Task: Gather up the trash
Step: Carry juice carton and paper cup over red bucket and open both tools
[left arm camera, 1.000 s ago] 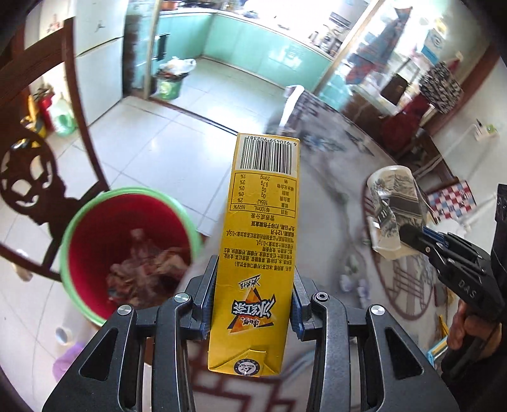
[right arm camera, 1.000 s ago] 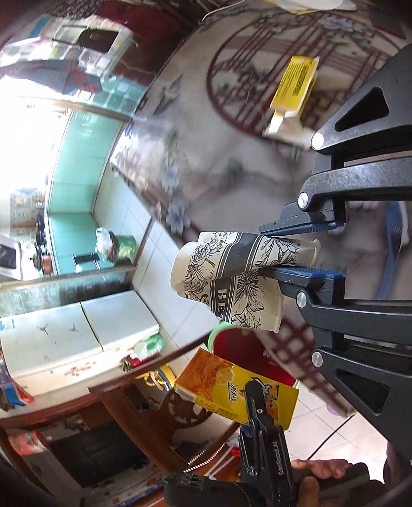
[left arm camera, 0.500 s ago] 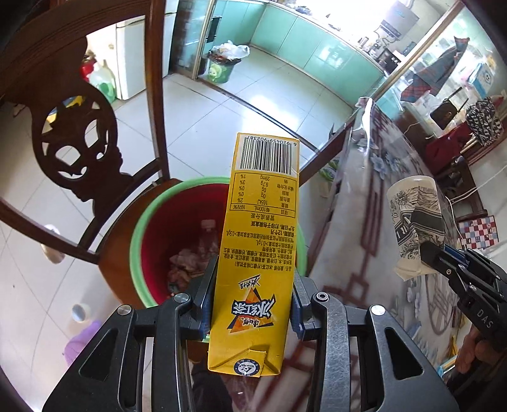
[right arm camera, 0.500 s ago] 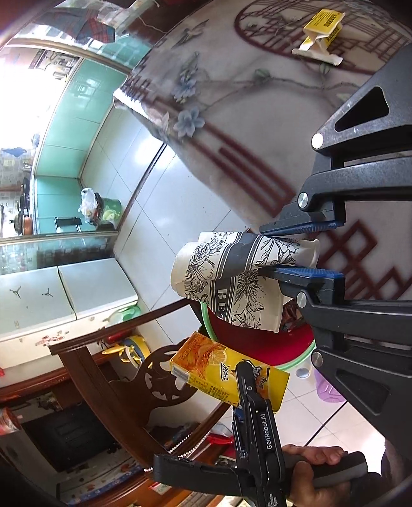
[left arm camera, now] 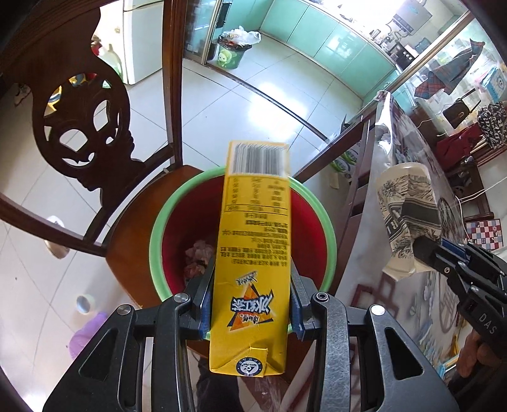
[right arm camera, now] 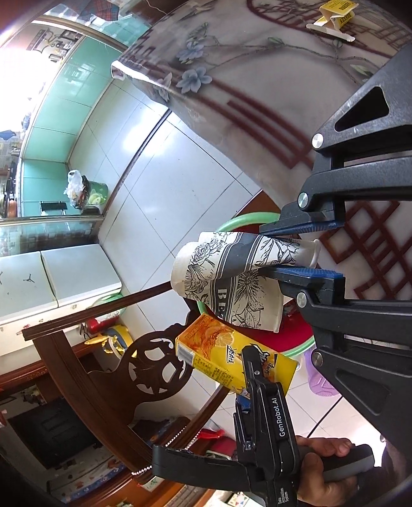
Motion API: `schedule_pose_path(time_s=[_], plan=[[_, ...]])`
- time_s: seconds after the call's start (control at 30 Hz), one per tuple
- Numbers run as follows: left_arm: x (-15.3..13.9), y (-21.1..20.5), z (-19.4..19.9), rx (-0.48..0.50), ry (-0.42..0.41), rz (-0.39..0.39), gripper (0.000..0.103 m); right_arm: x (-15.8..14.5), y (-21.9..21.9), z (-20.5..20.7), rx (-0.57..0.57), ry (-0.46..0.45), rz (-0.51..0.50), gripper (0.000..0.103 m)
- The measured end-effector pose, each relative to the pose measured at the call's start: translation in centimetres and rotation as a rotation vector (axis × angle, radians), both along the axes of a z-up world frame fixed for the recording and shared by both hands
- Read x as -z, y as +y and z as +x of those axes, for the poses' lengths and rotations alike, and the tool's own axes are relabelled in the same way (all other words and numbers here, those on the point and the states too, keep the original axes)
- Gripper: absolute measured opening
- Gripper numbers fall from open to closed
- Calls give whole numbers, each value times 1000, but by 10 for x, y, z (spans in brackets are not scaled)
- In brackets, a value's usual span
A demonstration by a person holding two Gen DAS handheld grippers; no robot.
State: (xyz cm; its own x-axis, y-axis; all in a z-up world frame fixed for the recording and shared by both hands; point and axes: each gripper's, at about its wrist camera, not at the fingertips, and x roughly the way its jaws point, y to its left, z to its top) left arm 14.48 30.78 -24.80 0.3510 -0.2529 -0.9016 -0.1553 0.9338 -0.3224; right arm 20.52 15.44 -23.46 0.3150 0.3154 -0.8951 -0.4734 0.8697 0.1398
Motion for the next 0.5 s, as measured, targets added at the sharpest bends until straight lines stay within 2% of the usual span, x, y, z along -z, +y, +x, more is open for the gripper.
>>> schedule_pose_path(time_s=[0.43, 0.5], plan=[[2, 8, -2, -27, 4, 3, 36, 11, 10, 4, -4, 36, 10, 17], [-1, 10, -4, -37, -5, 7, 41, 12, 9, 3, -5, 41, 20, 17]])
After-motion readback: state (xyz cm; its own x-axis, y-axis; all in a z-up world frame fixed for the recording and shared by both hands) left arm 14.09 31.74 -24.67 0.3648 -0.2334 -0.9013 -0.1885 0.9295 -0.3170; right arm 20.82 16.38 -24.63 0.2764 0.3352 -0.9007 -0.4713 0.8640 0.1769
